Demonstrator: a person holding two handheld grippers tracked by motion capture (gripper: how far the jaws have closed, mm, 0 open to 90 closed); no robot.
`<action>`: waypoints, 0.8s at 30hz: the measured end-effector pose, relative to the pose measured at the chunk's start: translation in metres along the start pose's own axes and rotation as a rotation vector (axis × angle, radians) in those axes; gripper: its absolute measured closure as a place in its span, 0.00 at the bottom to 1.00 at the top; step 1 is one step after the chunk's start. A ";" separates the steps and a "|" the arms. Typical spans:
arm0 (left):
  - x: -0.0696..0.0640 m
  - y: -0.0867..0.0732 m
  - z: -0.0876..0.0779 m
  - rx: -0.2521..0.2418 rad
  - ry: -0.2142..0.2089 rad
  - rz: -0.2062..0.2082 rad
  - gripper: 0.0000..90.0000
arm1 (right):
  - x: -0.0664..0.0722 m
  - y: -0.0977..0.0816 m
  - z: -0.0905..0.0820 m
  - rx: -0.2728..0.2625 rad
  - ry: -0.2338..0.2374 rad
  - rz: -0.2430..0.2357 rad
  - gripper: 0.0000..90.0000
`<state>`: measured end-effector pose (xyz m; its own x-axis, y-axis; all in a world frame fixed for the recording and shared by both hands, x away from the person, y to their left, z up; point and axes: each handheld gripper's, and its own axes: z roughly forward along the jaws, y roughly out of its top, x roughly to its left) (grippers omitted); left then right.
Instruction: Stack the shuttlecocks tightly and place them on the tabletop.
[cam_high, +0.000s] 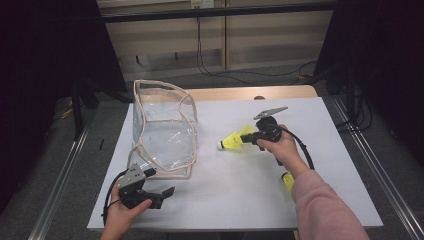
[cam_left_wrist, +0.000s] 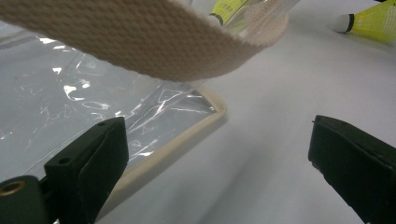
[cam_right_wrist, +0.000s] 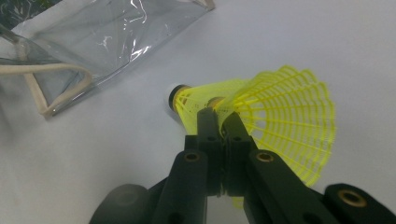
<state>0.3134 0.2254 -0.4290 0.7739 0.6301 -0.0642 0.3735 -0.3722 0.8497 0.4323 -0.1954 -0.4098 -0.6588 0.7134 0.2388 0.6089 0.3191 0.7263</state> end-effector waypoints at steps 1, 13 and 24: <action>0.000 0.000 0.000 0.000 0.001 0.001 0.06 | 0.000 0.000 0.000 -0.002 0.002 -0.001 0.99; 0.000 0.000 0.000 0.001 0.001 0.004 0.06 | 0.002 0.000 0.001 0.001 0.000 -0.001 0.99; 0.000 0.000 0.000 0.001 0.002 0.001 0.06 | 0.001 -0.002 0.006 0.018 0.006 0.006 0.99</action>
<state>0.3132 0.2255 -0.4290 0.7734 0.6308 -0.0624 0.3732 -0.3735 0.8493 0.4329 -0.1913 -0.4145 -0.6578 0.7115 0.2471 0.6207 0.3262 0.7129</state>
